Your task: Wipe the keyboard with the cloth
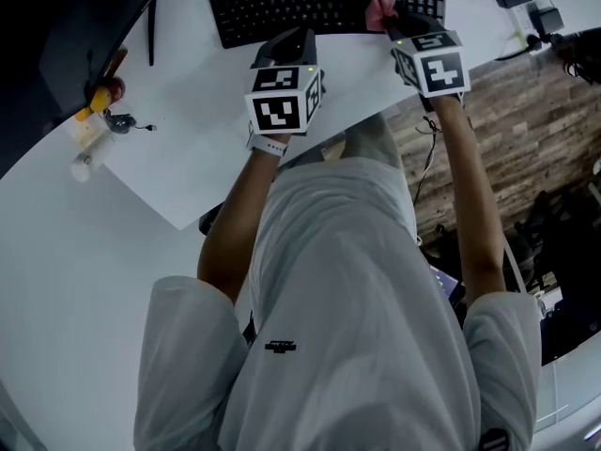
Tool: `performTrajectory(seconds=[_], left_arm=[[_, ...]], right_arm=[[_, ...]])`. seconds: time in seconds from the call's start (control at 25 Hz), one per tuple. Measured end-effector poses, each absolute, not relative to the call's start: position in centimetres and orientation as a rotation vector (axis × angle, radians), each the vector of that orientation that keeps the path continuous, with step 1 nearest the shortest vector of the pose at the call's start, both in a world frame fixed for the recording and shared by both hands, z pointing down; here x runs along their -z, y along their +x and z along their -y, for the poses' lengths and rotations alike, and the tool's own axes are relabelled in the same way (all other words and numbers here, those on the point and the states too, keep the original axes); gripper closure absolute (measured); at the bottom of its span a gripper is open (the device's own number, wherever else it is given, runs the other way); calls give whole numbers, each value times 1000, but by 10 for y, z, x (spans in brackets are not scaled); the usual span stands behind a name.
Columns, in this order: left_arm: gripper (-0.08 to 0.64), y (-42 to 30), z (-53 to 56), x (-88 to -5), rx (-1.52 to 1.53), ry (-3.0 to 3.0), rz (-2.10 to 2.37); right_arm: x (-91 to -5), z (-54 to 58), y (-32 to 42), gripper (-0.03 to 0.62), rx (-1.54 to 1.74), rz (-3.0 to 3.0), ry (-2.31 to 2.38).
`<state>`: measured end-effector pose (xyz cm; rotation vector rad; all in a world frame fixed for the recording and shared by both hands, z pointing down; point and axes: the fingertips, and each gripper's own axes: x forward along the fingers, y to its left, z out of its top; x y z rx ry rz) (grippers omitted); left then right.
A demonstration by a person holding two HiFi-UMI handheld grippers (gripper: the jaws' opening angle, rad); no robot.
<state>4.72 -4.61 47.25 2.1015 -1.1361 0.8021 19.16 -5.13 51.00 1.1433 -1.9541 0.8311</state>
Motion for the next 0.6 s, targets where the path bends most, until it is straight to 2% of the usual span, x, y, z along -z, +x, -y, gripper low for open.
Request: performTrajectory(seconds=[0.6], left_arm=[[540, 74, 39, -466, -836, 2147, 1085]], right_arm=[[-514, 27, 282, 555, -954, 1828, 1365]])
